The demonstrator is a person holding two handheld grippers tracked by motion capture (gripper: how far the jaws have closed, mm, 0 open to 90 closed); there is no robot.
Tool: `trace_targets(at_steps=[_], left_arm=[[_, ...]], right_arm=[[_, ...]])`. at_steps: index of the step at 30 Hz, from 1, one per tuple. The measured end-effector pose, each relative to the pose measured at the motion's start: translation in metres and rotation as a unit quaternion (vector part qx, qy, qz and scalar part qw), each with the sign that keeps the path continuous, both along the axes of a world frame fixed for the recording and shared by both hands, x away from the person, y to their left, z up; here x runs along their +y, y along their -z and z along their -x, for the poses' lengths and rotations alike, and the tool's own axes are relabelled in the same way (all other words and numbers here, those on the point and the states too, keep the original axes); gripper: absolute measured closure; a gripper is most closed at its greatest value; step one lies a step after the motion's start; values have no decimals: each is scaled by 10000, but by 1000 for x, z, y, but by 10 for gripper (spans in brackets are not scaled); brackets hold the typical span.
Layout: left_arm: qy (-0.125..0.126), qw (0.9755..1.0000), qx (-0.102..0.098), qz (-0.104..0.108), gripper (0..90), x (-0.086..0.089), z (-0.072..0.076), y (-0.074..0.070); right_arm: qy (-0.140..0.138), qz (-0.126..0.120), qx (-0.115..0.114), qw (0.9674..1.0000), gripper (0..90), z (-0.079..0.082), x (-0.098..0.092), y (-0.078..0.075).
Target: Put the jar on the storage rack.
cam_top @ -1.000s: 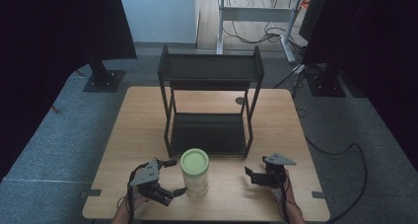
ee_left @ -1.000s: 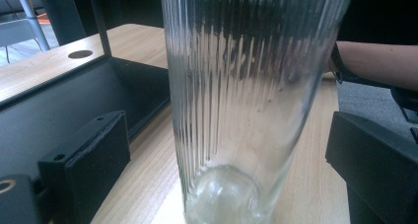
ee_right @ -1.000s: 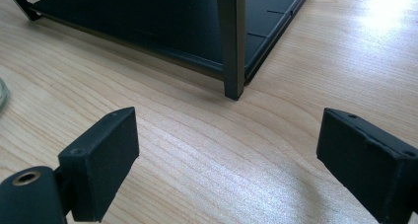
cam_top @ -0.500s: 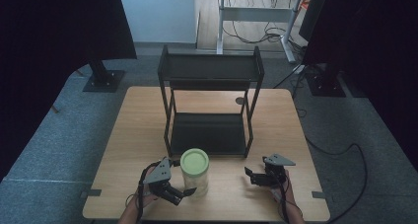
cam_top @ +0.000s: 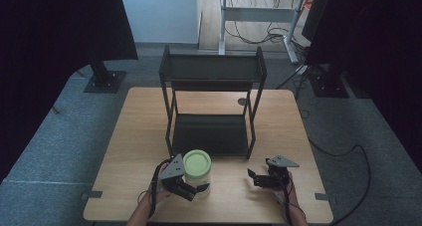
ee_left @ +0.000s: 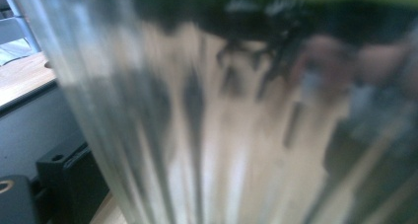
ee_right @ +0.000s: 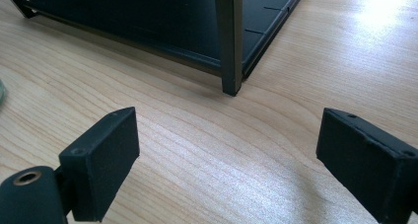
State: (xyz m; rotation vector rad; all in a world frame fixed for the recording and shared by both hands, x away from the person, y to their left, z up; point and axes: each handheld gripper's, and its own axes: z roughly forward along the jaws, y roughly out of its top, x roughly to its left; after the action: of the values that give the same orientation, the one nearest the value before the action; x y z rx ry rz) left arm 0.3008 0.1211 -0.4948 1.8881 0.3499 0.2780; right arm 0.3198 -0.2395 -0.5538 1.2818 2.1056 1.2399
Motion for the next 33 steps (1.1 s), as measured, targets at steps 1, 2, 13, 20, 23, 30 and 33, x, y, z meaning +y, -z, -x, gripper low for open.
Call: trace_targets(at_steps=[1,2,13,20,23,30,33], left_arm=[[7,10000,5,9,33,0,0,0],[17,10000,13,32,38,0,0,1],[62,9995,-96,298,105,2,4,5],[24,9994,-113,314,106,2,5,5],[4,9994,-106,335,107,1,5,5],[-2,9992,-36,390,107,0,4,5],[3,9988,-5,490,107,0,2,4]], right_arm=[[-1,-3,2,10000,92,0,0,0],[-4,-4,2,10000,92,0,0,0],[-1,23,-6,10000,92,0,0,0],[-12,24,-1,10000,92,0,0,0],[-21,33,-1,10000,92,0,0,0],[-27,39,-2,10000,92,0,0,0],[-29,39,-3,10000,92,0,0,0]])
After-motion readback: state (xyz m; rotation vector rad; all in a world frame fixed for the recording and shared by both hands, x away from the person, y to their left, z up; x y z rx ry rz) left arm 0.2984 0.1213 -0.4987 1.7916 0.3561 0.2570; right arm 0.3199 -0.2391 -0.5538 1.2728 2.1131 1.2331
